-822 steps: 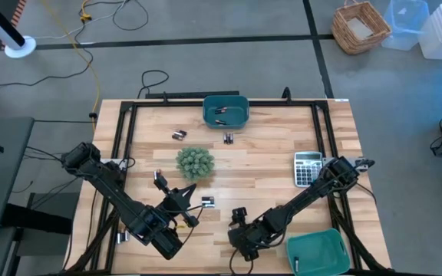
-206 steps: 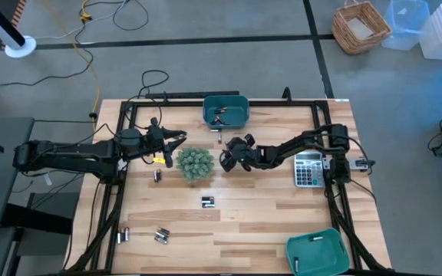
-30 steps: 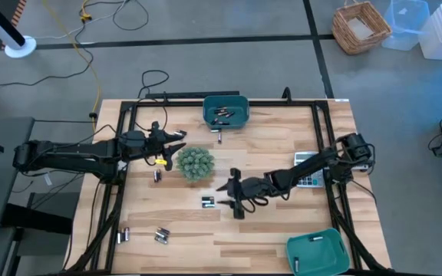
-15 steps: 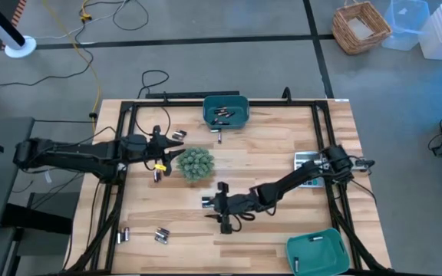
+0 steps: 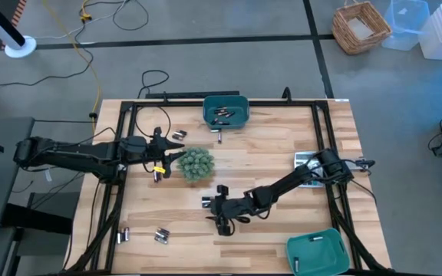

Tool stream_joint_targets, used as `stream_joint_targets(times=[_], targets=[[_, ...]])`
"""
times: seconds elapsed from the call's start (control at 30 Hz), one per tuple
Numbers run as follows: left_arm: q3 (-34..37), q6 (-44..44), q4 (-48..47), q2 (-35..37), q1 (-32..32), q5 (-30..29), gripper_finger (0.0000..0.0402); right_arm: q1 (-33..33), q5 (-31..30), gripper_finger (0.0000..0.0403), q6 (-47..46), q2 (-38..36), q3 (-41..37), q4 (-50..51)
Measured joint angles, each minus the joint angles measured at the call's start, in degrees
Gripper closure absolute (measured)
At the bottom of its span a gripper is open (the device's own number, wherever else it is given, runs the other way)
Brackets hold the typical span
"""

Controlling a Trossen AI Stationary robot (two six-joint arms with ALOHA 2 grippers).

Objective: Sort batteries
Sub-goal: Put the silver battery into the green bin

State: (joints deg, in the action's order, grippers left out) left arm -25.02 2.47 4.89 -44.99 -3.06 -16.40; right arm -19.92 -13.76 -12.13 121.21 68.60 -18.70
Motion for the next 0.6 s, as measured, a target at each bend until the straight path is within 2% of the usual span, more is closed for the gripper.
stream_joint_targets(times=[0.6], targets=[[0.0, 0.34, -0.47, 0.0, 0.01, 0.0, 0.0283, 0.13, -1.61, 0.0203, -0.8, 0.02, -0.07, 2.96]])
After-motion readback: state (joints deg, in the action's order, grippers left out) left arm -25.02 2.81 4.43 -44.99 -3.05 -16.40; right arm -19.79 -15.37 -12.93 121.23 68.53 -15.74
